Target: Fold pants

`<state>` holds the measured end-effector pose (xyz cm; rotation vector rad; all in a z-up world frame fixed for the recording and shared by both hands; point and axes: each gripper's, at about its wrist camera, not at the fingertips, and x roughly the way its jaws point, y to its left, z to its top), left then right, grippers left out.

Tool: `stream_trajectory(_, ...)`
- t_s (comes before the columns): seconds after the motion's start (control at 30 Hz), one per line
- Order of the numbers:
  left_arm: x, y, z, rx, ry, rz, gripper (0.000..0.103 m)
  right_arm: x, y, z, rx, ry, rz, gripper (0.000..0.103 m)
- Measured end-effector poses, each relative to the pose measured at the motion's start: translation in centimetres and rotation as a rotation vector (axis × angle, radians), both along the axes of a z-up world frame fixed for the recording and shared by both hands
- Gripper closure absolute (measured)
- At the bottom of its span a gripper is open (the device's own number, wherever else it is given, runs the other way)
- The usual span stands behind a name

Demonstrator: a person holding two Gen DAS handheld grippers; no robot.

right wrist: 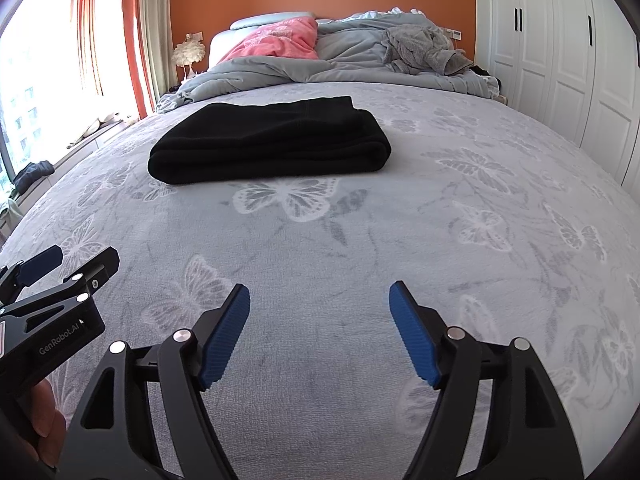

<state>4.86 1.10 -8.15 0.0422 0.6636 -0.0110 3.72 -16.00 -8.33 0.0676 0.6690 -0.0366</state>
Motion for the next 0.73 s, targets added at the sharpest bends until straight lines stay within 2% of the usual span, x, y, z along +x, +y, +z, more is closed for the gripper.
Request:
stream_trajectory(0.3, -0.55, -0.04, 0.14, 0.022, -0.036, 0.01, 0.027, -0.04, 0.04, 0.01, 0.0, 0.0, -0.001, 0.033)
stream_trajectory(0.57, -0.16, 0.09, 0.04, 0.017, -0.012, -0.002, 0.029, -0.04, 0.01, 0.0, 0.0, -0.001, -0.002, 0.031)
stream_trajectory(0.63, -0.14, -0.08, -0.02, 0.017, -0.01, -0.014, 0.03, -0.08, 0.02, 0.06, 0.001, -0.004, -0.005, 0.027)
stream_trajectory(0.73, -0.14, -0.04, -0.01, 0.017, -0.008, -0.016, 0.03, -0.17, 0.17, 0.13, 0.0, -0.005, -0.009, 0.027)
